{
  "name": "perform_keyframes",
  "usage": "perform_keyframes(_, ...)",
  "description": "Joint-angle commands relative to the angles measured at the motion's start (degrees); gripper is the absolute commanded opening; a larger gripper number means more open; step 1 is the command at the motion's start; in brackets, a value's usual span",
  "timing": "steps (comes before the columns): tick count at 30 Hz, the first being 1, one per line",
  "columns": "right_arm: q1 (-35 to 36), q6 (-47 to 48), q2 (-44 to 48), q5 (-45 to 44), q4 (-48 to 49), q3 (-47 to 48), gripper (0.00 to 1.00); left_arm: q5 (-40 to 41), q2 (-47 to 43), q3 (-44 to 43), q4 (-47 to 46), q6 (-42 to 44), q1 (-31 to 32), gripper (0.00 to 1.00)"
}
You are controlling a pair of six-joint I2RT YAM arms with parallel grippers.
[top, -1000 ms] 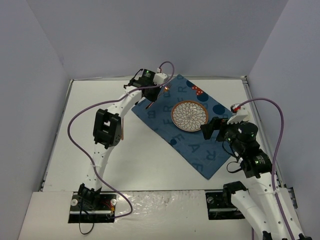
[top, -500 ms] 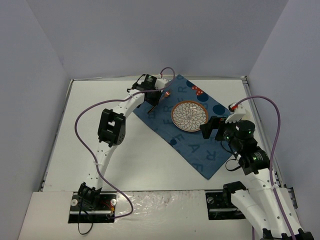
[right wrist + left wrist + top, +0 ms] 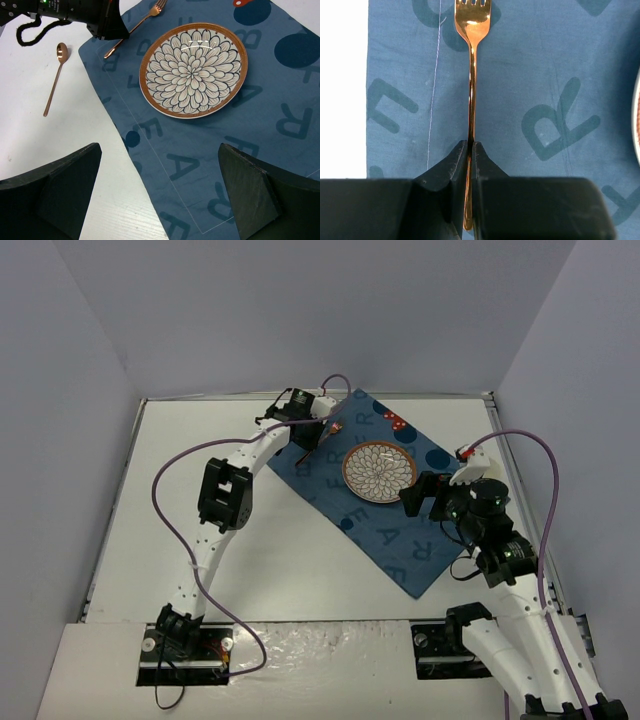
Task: Set the dinner table for one person
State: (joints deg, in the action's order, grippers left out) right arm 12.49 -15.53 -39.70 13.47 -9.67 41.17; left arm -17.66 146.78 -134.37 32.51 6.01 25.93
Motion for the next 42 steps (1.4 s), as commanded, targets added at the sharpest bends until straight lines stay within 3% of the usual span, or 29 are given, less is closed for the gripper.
perform_keyframes(1,0.52,-0.64,-0.73,-0.46,4.06,0.49,1.00,-0.53,-1.65,-3.36,-0.69,1.65,0.43,0.00)
perform_keyframes(11,0.52,-0.94,-0.90,-0.03,4.78,-0.12,1.00,0.50,-1.35,-3.36,-0.52,1.84,0.35,0.02)
perform_keyframes(17,0.52,-0.83,-0.64,0.14,4.93,0.04,1.00,2.37,-4.71,-2.86,-0.93,-0.03,0.35,0.45)
perform_keyframes(20,0.52,-0.55,-0.45,0.43,5.01,0.25,1.00,4.10,-8.58,-1.16,-2.12,-1.49,0.25,0.56)
perform_keyframes(25,0.52,-0.27,0.53,1.13,4.91,0.60,1.00,10.87,-17.00,5.48,-5.85,-6.02,-0.02,0.58)
perform_keyframes(31,0.52,0.50,2.01,1.32,4.84,0.14,1.00,27.68,-31.39,21.68,-5.24,-23.11,-1.17,0.59)
perform_keyframes(34,0.52,0.71,2.79,1.76,4.84,0.02,1.00,29.88,-37.06,32.00,-4.07,-30.18,-3.11,0.60)
perform_keyframes(39,0.52,1.21,4.85,2.07,4.73,-0.38,1.00,29.63,-43.24,47.33,-6.61,-33.45,-6.29,0.61)
perform_keyframes(42,0.45,1.29,5.70,2.06,4.45,-0.39,1.00,29.83,-44.95,51.60,-7.51,-33.82,-7.09,0.61)
